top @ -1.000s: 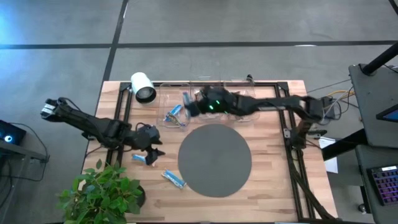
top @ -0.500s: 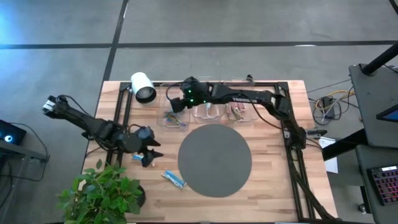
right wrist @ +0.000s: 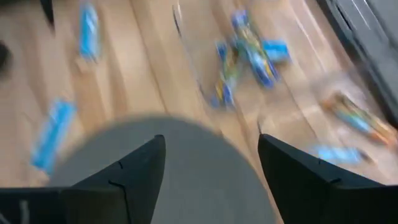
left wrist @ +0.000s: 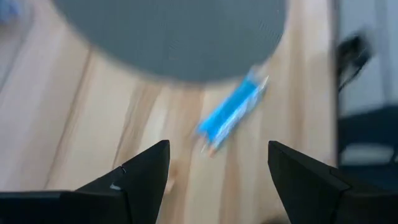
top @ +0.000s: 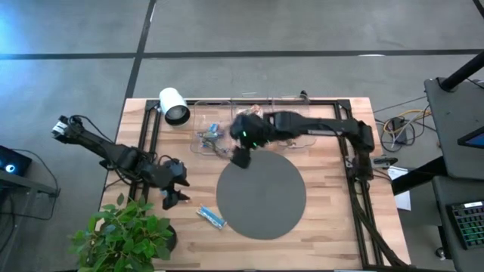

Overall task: Pick and place Granola Bars by type
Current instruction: Put the yellow granola bar into the middle bin

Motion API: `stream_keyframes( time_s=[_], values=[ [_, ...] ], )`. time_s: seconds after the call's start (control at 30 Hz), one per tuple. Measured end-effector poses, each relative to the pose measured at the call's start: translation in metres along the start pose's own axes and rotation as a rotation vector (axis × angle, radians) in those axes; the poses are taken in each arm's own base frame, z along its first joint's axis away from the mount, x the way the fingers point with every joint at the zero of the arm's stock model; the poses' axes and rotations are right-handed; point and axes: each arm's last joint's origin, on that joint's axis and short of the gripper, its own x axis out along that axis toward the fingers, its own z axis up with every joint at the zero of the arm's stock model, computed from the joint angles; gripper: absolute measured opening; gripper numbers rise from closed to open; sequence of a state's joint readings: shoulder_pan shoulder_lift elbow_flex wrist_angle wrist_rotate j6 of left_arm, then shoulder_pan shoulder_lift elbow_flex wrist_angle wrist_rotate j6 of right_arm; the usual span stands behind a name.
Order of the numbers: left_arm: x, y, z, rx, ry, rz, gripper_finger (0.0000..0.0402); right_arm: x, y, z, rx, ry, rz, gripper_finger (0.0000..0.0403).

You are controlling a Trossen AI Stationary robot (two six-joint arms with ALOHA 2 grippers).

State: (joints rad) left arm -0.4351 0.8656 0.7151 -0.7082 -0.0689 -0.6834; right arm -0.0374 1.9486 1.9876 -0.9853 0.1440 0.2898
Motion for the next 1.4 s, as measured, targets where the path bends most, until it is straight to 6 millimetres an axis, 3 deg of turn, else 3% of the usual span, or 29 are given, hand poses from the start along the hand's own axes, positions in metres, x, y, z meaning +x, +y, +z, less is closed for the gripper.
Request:
stream_keyframes(
  time_s=[0.17,0.37,0.53,1.03,1.4],
  values=[
    [0.014,0.008,-0.014,0.153,0.24,0.11,0.0252,0.001,0.016,-0.033,-0.029,0.142,-0.115,0.0239],
    [0.035,0.007,-0.016,0.371,0.366,0.123,0.0252,0.015,0.038,-0.062,-0.048,0.223,-0.12,0.023],
    [0.053,0.008,-0.02,0.414,0.449,0.158,0.0252,0.021,0.045,-0.077,-0.042,0.24,-0.172,0.0231],
    [0.094,0.018,-0.035,0.409,0.638,0.283,0.0252,0.015,0.046,-0.075,-0.011,0.176,-0.198,0.023],
    [0.116,0.023,-0.041,0.345,0.653,0.304,0.0252,0.014,0.046,-0.075,-0.014,0.175,-0.198,0.023]
  ],
)
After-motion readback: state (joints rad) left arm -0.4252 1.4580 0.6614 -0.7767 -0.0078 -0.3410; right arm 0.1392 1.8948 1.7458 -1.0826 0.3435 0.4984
